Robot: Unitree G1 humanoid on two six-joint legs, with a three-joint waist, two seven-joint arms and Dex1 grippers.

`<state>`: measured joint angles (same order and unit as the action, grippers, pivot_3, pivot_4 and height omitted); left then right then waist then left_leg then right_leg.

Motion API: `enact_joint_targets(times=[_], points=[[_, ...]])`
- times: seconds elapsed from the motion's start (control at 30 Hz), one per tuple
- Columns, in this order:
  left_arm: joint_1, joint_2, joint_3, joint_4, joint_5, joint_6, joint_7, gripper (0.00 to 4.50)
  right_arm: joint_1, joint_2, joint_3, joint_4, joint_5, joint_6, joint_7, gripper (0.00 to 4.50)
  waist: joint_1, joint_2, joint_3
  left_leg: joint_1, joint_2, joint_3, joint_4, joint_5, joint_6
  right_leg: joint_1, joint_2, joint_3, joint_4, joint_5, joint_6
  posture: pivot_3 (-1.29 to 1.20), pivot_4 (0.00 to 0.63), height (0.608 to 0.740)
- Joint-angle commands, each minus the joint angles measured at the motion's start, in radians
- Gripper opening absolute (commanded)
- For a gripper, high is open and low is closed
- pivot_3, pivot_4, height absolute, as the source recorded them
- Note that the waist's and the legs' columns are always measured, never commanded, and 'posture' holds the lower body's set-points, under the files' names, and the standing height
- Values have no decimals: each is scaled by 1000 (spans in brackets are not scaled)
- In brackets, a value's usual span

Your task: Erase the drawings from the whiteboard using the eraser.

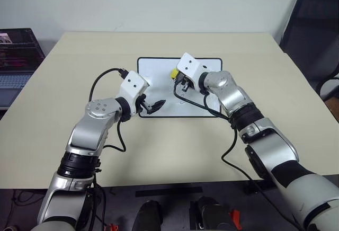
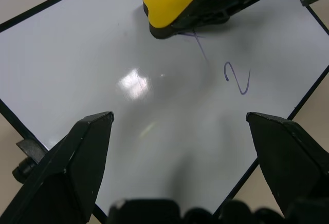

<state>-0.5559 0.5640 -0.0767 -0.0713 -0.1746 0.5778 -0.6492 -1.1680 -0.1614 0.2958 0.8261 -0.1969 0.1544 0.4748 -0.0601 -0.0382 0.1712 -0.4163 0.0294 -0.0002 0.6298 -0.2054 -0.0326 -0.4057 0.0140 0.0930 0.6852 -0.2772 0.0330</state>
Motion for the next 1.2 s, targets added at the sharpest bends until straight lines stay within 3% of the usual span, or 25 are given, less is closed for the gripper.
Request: enact_joint_targets(times=[0.03, 0.2, 0.47, 0.9, 1.2], points=[[-13, 2, 3, -46, 2, -15, -7, 4500, -51, -20, -45, 43, -17, -23, -92, 1018, 3, 0, 0, 0, 0, 0, 0, 0, 0, 0, 0, 0, 0, 0, 0, 0, 150, 740], [-22, -4, -3, -53, 2, -18, -8, 4500, -30, -5, -52, 55, -1, -5, -37, 1018, 2, 0, 0, 0, 0, 0, -1, 0, 0, 0, 0, 0, -2, 0, 0, 0, 150, 740], [-30, -7, -5, -44, 4, -23, -14, 4500, 56, -33, 37, -57, -43, 65, 161, 1018, 1, 0, 0, 0, 0, 0, 0, 0, 0, 0, 0, 0, -1, 0, 0, 0, 150, 740], [-20, -5, -4, -68, -2, 0, -18, 4500, -16, -15, -79, -41, -14, 38, -48, 1018, 1, 0, 0, -1, 0, 0, 0, 0, 0, 0, 0, 0, -2, 0, 0, 0, 150, 740], [-12, -3, -3, -72, -3, 4, -19, 4500, 65, -21, 4, -111, -34, 90, 104, 1017, 1, 0, 0, 0, 0, 0, -1, 0, 0, 0, 0, 0, -3, 0, 0, 0, 150, 740]])
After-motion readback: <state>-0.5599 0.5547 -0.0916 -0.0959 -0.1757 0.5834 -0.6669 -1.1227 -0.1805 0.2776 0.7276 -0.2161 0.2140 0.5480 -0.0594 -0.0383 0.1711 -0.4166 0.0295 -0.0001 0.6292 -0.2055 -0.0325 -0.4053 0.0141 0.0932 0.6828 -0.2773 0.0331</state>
